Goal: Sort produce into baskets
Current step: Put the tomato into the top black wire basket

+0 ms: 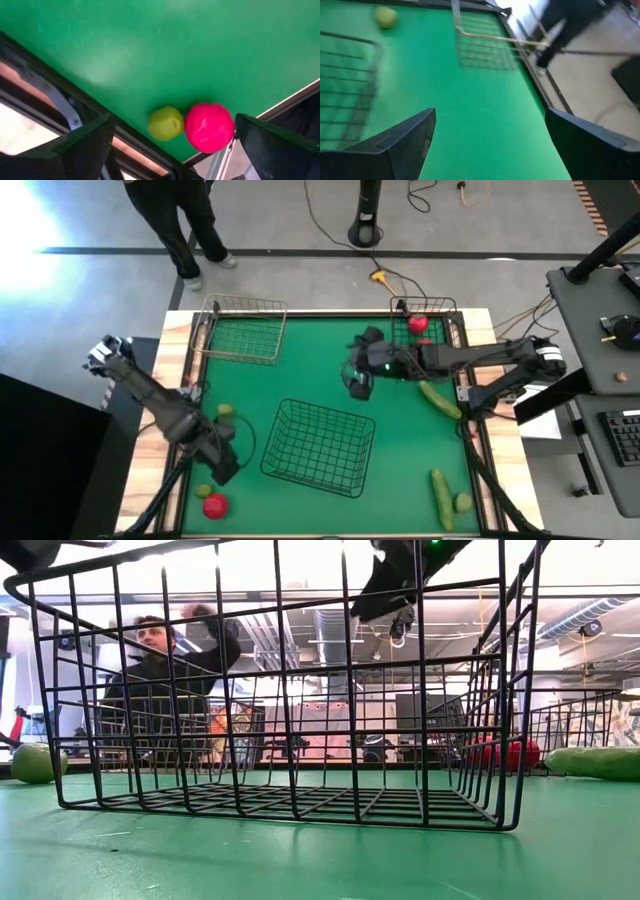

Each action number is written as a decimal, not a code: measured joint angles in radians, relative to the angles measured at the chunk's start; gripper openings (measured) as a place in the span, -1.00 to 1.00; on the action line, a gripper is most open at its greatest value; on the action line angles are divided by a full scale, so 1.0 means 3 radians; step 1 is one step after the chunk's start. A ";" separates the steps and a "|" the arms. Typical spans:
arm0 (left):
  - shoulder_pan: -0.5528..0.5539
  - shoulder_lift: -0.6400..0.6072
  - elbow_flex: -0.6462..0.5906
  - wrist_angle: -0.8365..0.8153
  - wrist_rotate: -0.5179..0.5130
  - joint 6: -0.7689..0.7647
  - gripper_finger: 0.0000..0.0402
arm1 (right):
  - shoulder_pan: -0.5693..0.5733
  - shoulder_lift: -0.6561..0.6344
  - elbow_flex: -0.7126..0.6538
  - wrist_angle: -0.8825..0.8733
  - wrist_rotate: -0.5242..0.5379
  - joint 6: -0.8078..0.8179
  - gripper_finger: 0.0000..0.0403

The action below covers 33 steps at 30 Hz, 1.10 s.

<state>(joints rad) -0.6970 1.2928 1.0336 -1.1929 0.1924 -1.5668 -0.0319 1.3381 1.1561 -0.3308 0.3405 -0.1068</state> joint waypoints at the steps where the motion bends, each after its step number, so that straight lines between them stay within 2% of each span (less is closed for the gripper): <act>1: -0.0055 0.0048 0.0000 0.0031 0.0010 -0.0074 0.96 | 0.0075 -0.0010 0.0000 0.0010 -0.0001 -0.0014 0.83; 4: -0.0209 0.0192 0.0000 0.0176 0.0018 -0.0182 0.96 | 0.0285 -0.0059 0.0014 0.0000 -0.0001 0.0057 0.83; 14: -0.0518 0.0608 0.0000 0.0885 0.0034 -0.0272 0.96 | 0.0980 -0.0213 0.0052 -0.0030 0.0122 0.0783 0.83; 28: -0.0921 0.0994 0.0004 0.1186 0.0061 -0.0335 0.96 | 0.1947 -0.0204 0.0050 -0.0038 0.0901 0.1739 0.83; 33: -0.0974 0.1200 0.0191 0.1191 0.0058 -0.0159 0.96 | 0.2142 -0.0202 0.0048 -0.0037 0.1126 0.1961 0.83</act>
<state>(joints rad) -0.9894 1.6527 1.0908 -0.8358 0.2097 -1.6143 0.6107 1.2774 1.1706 -0.3421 0.6784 0.4814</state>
